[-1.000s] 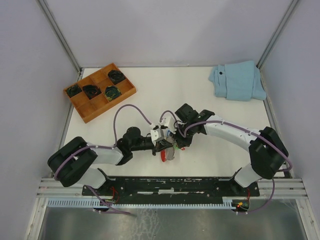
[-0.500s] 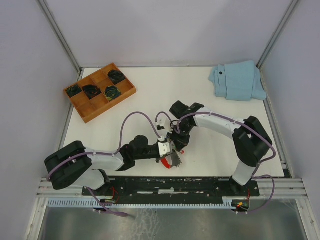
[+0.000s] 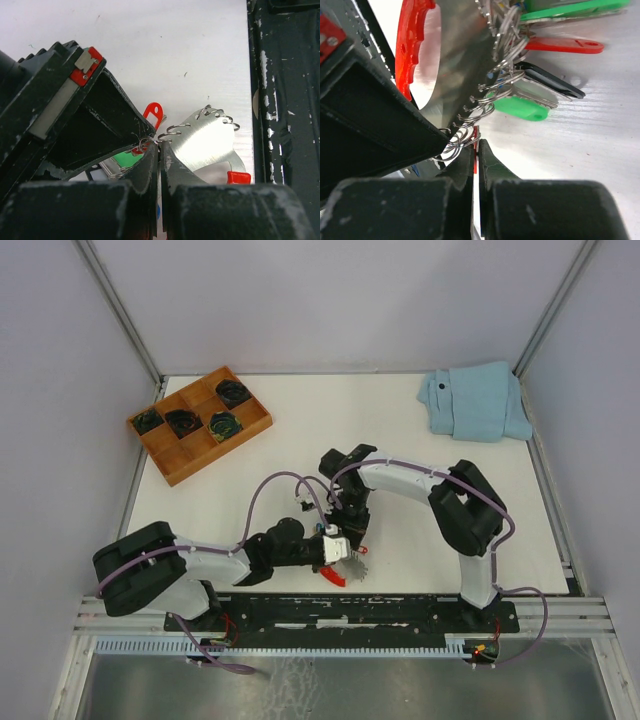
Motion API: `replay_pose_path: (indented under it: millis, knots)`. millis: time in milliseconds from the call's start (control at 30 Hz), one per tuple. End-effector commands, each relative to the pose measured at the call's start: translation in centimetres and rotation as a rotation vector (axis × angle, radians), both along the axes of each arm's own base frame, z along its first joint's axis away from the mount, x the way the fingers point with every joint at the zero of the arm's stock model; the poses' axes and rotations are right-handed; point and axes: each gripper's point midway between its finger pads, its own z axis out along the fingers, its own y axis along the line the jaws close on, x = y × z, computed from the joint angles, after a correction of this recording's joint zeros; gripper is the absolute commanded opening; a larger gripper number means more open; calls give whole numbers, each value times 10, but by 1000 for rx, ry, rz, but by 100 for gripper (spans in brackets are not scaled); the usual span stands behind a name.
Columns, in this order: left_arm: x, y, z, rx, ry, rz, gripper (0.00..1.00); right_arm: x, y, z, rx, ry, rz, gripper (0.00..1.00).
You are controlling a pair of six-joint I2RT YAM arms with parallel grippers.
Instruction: Put the keys on the keyring
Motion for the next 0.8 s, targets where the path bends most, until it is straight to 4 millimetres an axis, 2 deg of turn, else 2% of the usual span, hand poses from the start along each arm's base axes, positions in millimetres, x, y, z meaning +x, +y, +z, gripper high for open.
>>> replay_pose_path:
  millis: [0, 200, 367, 567, 667, 767]
  knots:
    - [3, -27, 43, -106, -154, -52, 3, 20, 30, 5, 34, -55, -60, 1]
    - [2, -26, 35, -38, -210, -34, 3, 43, 21, -6, -91, -151, -165, 1]
    - [8, -18, 36, -28, -240, 12, 3, 48, 19, -4, -72, -198, -194, 1]
    - [29, 0, 37, -66, -215, 161, 4, 48, 12, 26, 20, -299, -196, 1]
    - [33, 3, 36, -96, -139, 189, 15, 41, 13, 43, 95, -312, -186, 1]
    - [34, 4, 35, -118, -98, 199, 20, 32, 19, 56, 171, -295, -174, 1]
